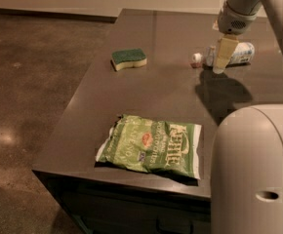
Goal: Move blue plastic bottle near green jalapeno chip bag
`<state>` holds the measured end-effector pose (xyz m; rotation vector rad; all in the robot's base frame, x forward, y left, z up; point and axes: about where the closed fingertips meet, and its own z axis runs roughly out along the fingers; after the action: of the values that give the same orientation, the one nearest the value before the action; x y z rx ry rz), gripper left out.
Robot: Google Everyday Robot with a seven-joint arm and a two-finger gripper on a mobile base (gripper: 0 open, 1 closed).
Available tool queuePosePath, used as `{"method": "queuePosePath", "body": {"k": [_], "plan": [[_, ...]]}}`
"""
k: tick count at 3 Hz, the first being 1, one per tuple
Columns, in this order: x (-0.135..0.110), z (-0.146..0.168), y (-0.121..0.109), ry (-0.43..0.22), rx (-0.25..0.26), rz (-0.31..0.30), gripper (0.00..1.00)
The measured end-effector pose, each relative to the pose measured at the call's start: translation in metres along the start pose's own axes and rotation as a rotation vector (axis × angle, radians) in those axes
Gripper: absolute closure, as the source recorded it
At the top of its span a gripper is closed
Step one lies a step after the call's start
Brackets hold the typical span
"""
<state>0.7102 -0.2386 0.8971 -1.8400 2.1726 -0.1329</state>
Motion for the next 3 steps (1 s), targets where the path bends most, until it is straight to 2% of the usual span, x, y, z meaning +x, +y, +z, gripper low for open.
{"method": "queuePosePath", "body": {"k": [1,3], "plan": [[0.011,0.01,-0.007,0.027,0.0,0.005,0.0],[0.016,0.025,-0.015,0.075,-0.009,-0.025,0.0]]}}
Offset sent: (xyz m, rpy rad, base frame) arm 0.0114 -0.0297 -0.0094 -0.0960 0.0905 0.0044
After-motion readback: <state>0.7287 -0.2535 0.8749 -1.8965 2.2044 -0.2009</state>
